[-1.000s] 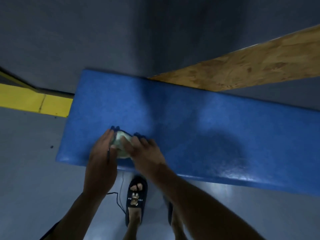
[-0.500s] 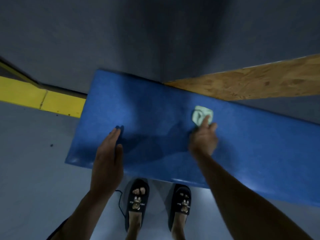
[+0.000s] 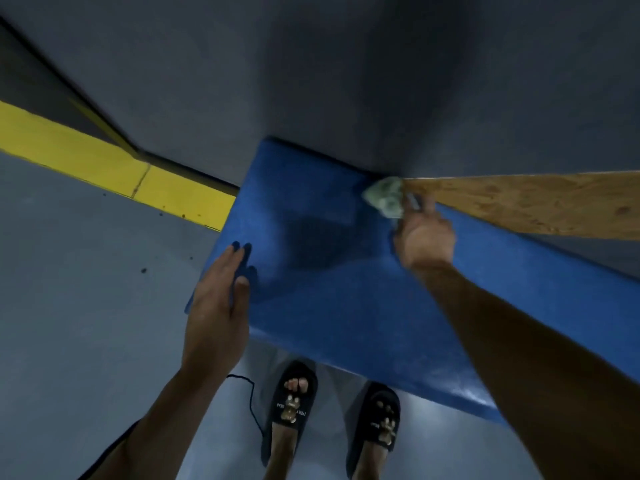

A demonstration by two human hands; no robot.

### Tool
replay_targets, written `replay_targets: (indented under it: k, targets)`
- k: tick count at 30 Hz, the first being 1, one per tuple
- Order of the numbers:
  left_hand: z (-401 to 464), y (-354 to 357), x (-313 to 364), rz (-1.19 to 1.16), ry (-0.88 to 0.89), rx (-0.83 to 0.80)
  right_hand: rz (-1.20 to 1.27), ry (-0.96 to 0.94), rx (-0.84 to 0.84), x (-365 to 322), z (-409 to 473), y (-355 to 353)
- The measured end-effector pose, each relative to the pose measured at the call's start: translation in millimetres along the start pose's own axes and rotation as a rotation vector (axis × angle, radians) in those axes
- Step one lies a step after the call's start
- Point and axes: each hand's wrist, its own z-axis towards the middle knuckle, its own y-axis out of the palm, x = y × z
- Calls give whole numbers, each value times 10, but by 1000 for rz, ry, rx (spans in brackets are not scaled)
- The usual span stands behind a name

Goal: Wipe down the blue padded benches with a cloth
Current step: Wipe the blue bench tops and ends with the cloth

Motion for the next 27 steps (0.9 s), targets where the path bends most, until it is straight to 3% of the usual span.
replay_targets:
  k: [2,5,9,12,15,18,27]
  targets:
    - [-10,5,-2,-4,9,4,26,196,-101,175,-59,-68]
    - [-50,30,16,-30,7,-15,216,276,-22,-229,-334,49]
    - [-66,141,96,-25,25,-48,359,-34,49,-993,-941,245]
    - [-76,267,221,-23,68,-78,345,-216,68,-1101,-1292,270]
    - [-143,422,385,-19,83,-96,284,-371,47,-862,-1541,326]
    - [-254,643,577,-31,135,-123,258,-404,32,-451,-1772,384]
    - [-945,1624,1373,6,262,-305,255,-80,131,1262,-2481,508]
